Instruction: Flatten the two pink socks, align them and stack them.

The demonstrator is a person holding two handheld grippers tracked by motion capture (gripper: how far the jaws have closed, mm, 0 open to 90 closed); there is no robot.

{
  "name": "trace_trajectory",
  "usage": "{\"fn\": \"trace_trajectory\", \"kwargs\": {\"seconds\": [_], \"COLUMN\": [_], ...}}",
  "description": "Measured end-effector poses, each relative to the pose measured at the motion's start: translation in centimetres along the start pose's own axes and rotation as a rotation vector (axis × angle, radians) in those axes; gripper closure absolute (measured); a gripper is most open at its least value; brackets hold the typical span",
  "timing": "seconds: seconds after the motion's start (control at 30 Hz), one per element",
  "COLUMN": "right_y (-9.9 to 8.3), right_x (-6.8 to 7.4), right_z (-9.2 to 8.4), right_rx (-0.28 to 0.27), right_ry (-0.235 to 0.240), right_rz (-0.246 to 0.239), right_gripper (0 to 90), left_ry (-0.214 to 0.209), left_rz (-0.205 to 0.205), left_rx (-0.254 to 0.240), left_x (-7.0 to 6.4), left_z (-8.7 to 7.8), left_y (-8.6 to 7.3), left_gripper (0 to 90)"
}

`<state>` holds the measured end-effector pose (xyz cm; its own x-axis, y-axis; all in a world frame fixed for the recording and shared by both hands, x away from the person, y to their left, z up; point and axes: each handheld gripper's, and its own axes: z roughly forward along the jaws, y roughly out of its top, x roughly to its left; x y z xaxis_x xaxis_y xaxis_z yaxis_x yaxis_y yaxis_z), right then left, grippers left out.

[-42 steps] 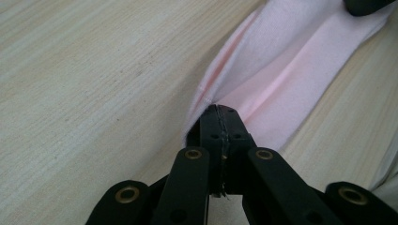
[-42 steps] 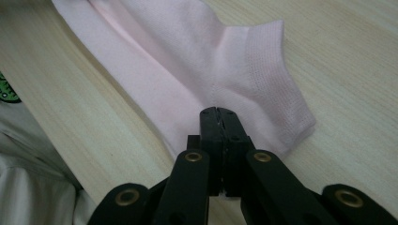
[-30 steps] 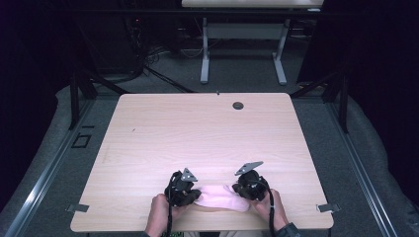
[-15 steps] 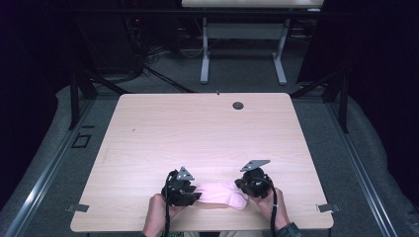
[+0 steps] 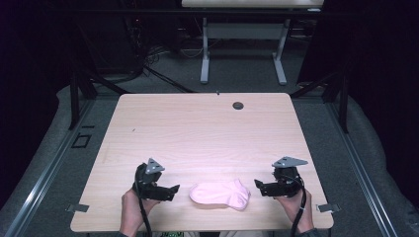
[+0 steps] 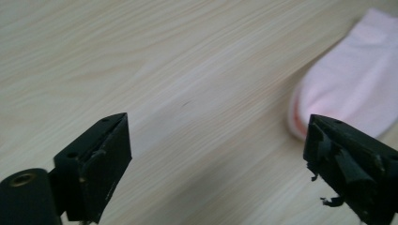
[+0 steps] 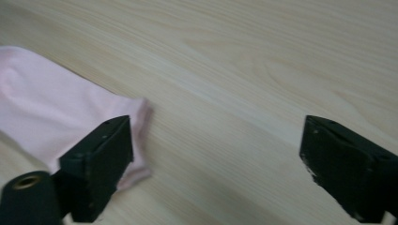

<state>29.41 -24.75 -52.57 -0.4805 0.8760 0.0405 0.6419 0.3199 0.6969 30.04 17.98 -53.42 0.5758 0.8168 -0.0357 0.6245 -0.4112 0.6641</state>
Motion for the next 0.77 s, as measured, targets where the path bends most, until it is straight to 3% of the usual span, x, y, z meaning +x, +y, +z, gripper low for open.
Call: {"fn": "trace_trajectory", "kwargs": {"seconds": [0.2,0.33,0.5,0.6,0.7,0.77], "right_y": [-2.8,-4.3,-5.4,-5.9,-6.5,-6.6], "right_x": [-2.9,-4.2,-5.3,-5.9,-6.2,-6.3], "right_z": [0.7,1.3,2.2,2.2,2.2,2.2], "right_rx": [0.042,0.045,0.071,0.036,-0.019,-0.024], "right_ry": [-0.090,-0.115,-0.178,-0.170,-0.156,-0.155], "right_rz": [0.062,0.098,0.108,0.132,0.115,0.111], "right_gripper": [0.0,0.0,0.0,0.0,0.0,0.0], "left_ry": [0.092,0.112,0.146,0.147,0.150,0.156], "left_rz": [-0.089,-0.121,-0.114,-0.106,-0.103,-0.113], "left_rx": [0.045,0.041,0.025,-0.004,-0.061,-0.067], "left_x": [3.1,4.1,4.2,4.3,4.3,4.3], "left_z": [1.0,1.7,2.2,2.3,2.3,2.3], "left_y": [-2.9,-4.2,-4.9,-5.3,-5.9,-6.0], "left_gripper": [0.0,0.0,0.0,0.0,0.0,0.0]}}
